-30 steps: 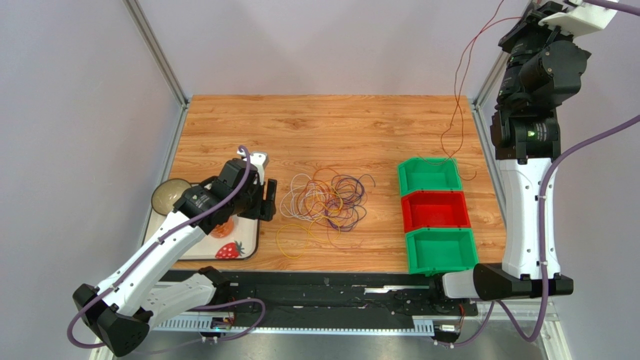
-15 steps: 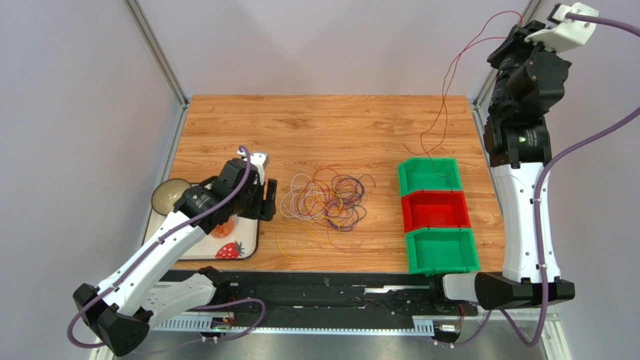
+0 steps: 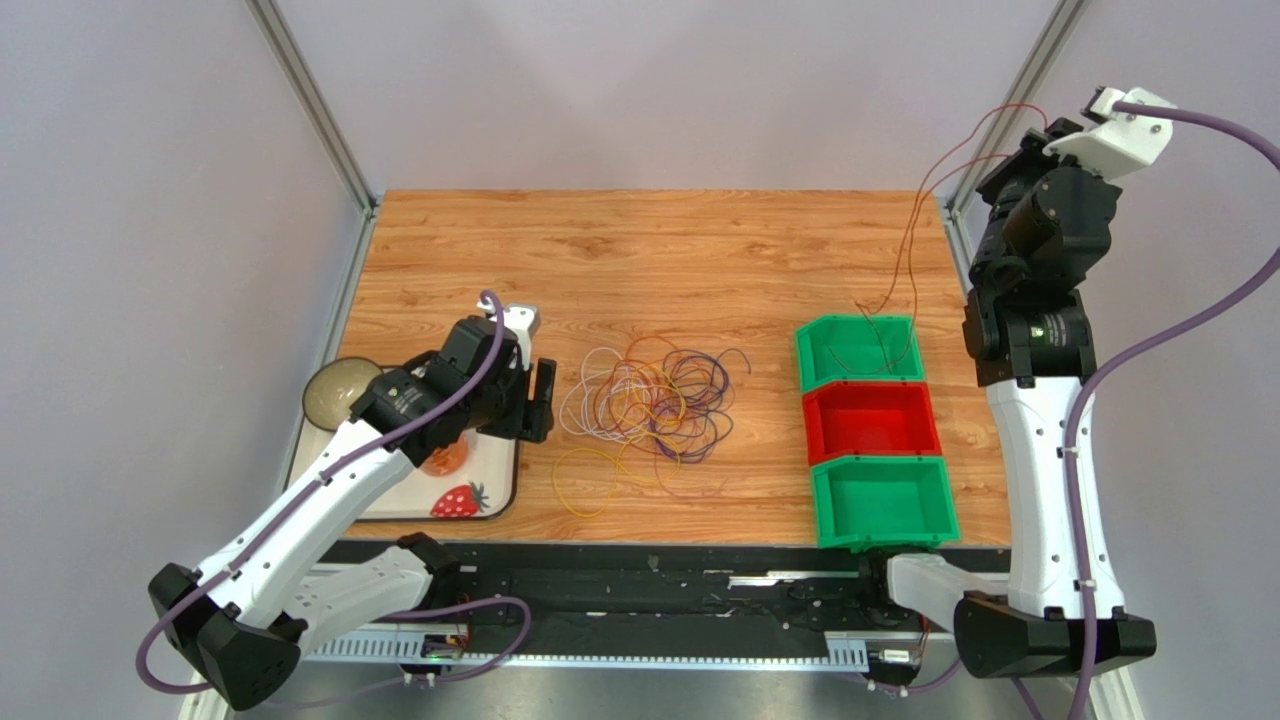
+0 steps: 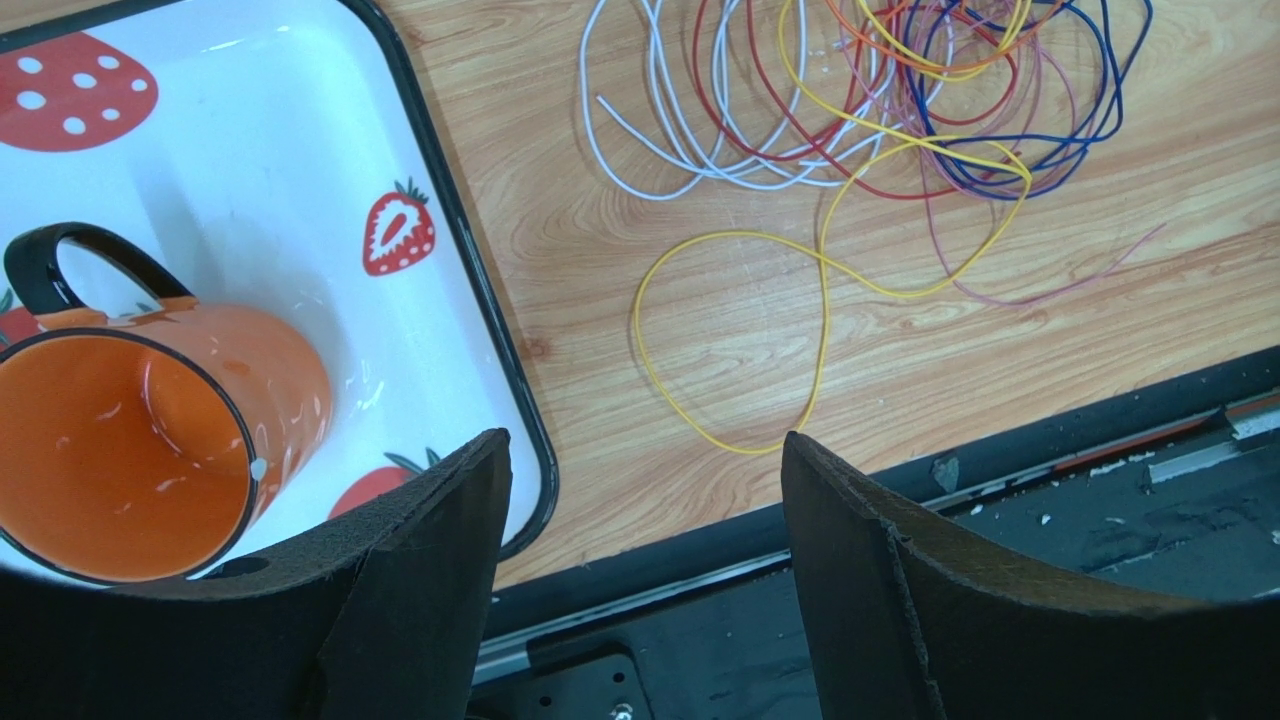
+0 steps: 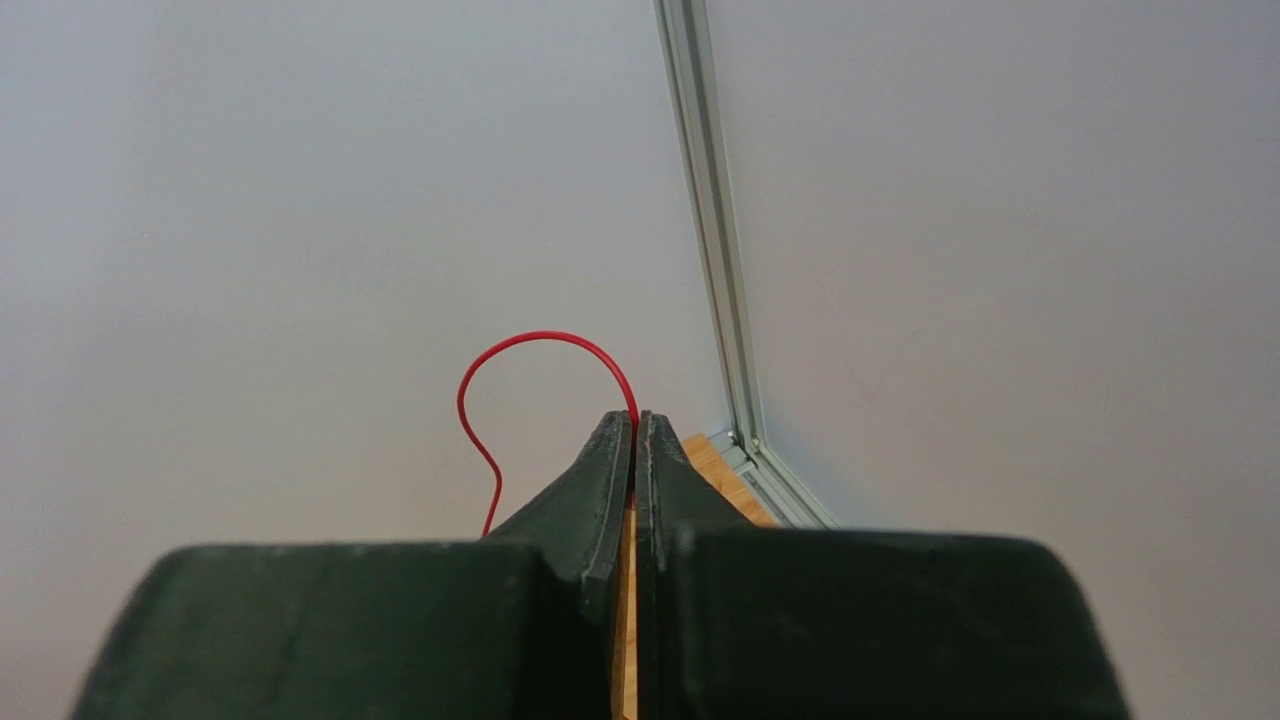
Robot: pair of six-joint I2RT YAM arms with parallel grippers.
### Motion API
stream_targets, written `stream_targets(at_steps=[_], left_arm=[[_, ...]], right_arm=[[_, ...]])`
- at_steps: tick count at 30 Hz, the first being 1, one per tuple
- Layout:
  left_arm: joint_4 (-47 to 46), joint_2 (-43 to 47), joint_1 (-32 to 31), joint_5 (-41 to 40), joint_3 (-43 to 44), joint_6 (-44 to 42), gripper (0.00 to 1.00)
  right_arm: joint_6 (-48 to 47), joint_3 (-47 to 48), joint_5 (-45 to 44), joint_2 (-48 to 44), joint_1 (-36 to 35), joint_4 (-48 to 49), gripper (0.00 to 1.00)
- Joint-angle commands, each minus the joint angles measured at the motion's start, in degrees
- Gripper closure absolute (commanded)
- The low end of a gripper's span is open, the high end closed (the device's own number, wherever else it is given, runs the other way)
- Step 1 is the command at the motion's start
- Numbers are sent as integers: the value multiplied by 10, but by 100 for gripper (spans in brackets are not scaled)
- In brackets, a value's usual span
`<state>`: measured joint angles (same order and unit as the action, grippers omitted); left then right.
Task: Untangle the cables
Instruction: Place the cable in the bin.
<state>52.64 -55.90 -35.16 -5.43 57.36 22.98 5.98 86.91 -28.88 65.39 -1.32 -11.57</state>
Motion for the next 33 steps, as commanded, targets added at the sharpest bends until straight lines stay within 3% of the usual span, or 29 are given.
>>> stream_targets(at_steps=[1,10,22,33], left_arm=[[-11,-2,-1,7,-1,-10,25],[-12,-2,-1,9,-2,-10,25],[-12,2,-2,9,-2,-9,25],[-12,-1,-1,14,-2,-11,25]], right_arm=[[5,-14,-13,-26,4,8,100],[18,-70,-19,-69,7,4,100],[52,-90,0,-22,8,-6,100],[136,-213,-18,-46,8,-43,100]])
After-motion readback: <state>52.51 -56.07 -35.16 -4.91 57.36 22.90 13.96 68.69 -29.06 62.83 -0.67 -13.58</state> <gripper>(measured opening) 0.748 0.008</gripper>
